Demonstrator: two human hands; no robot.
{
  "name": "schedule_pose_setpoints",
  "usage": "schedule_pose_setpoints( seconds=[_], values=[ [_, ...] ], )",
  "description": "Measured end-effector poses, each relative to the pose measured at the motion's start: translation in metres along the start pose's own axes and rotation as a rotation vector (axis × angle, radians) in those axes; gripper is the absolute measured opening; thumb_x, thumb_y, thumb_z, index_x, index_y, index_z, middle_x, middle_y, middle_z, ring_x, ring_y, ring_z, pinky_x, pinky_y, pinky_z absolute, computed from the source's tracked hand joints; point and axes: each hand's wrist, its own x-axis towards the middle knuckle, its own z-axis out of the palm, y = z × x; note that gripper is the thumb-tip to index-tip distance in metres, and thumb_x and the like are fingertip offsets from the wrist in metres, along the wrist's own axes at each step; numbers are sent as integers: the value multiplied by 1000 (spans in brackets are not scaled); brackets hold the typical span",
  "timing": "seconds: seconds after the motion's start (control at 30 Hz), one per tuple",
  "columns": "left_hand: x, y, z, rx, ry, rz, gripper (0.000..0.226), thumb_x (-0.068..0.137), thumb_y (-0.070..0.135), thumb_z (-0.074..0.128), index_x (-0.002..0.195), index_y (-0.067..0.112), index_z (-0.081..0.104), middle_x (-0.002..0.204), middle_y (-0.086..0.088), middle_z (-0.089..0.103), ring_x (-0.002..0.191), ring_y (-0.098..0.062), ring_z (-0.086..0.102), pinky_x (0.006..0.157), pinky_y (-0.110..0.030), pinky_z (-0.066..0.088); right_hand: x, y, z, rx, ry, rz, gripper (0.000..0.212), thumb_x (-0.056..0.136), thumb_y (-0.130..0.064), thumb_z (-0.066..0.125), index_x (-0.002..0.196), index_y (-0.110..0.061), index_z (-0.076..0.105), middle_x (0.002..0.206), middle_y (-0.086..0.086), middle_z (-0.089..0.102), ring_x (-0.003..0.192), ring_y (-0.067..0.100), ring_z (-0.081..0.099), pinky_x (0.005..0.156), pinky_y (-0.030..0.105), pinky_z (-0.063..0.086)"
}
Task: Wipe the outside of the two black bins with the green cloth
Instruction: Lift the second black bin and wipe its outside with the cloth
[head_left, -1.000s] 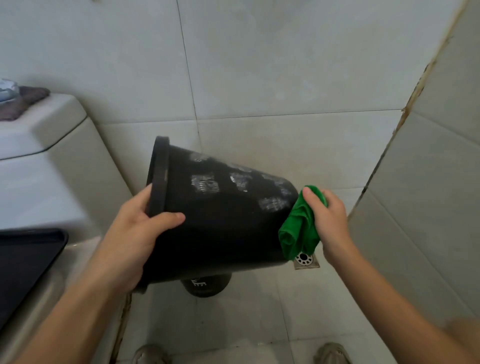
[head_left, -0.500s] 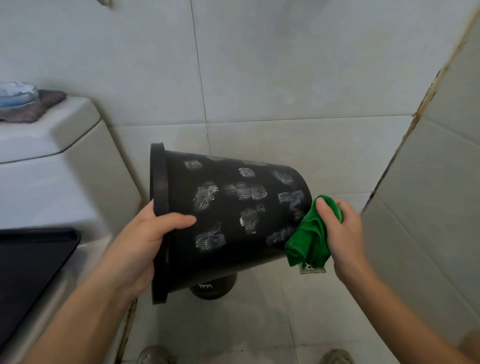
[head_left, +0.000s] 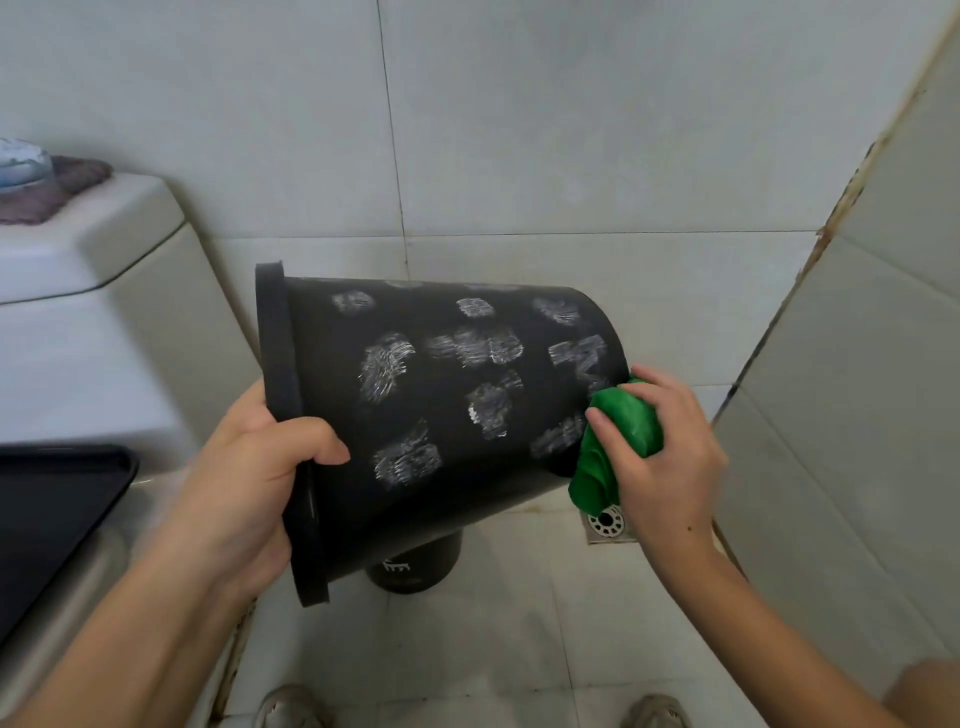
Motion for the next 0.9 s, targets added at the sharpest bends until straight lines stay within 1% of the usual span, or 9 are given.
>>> schedule_pose_setpoints(
  seconds=[0.13, 0.23, 0.3, 0.43, 0.5, 0.57, 0.67, 0.83, 0.9],
  values=[
    [-1, -9, 6, -16, -4, -6, 53, 53, -11, 45, 101, 2, 63, 91, -17, 68, 82, -33, 65, 75, -40, 53, -13, -13, 7, -63, 45, -378, 33, 89, -33, 68, 103, -3, 71, 121, 14, 65, 110, 28, 63, 101, 32, 47],
    [-1, -11, 9, -3, 1, -2, 52, 48, -8, 46, 92, 9, 68, 89, -16, 68, 82, -34, 65, 79, -43, 50, -23, -17, 9, -112, -61, -629, 30, 91, -34, 70, 107, -9, 64, 121, 16, 66, 111, 30, 62, 100, 38, 49],
    [-1, -11, 9, 10, -12, 3, 54, 48, -8, 45, 95, 10, 67, 90, -16, 69, 83, -35, 65, 80, -45, 50, -13, -9, 8, -147, -67, -572, 32, 91, -35, 68, 107, -7, 68, 122, 16, 65, 110, 29, 62, 100, 34, 48],
    [-2, -12, 11, 7, -13, 17, 54, 48, -8, 45, 93, 13, 69, 90, -15, 69, 83, -32, 66, 78, -43, 52, 7, -1, 2, -119, 75, -258, 34, 89, -33, 65, 103, -3, 71, 120, 13, 63, 107, 28, 62, 94, 37, 50],
    [-3, -12, 13, 3, -3, 22, 55, 48, -7, 45, 93, 14, 68, 87, -12, 69, 80, -30, 66, 73, -41, 53, -2, -8, 3, -114, 88, -300, 33, 90, -33, 65, 102, -3, 71, 118, 15, 64, 106, 29, 62, 96, 33, 48],
    [-3, -11, 14, 5, 6, 31, 54, 50, -9, 45, 93, 16, 66, 82, -8, 70, 74, -26, 67, 65, -37, 54, -15, -16, 5, -93, 32, -457, 31, 92, -34, 67, 104, -6, 69, 116, 16, 65, 106, 29, 62, 99, 32, 47],
    [-5, -10, 14, 19, 19, 39, 54, 64, -23, 38, 91, 16, 64, 76, -5, 69, 68, -21, 67, 57, -30, 55, -20, -14, 6, -111, -53, -612, 30, 90, -36, 70, 107, -12, 63, 115, 16, 67, 106, 30, 62, 96, 34, 49],
    [-5, -10, 11, 20, 9, 70, 58, 49, -9, 46, 97, 18, 65, 84, -6, 70, 75, -22, 68, 62, -31, 57, 8, 3, 4, -114, 85, -245, 33, 88, -35, 65, 101, -5, 72, 117, 13, 64, 103, 30, 62, 96, 21, 41],
    [-5, -10, 11, 29, 8, 84, 58, 50, -8, 46, 97, 19, 66, 84, -6, 70, 75, -22, 68, 62, -30, 57, 3, -1, 5, -108, 97, -255, 33, 88, -33, 66, 101, -4, 72, 117, 14, 64, 104, 30, 61, 97, 22, 42]
  ],
)
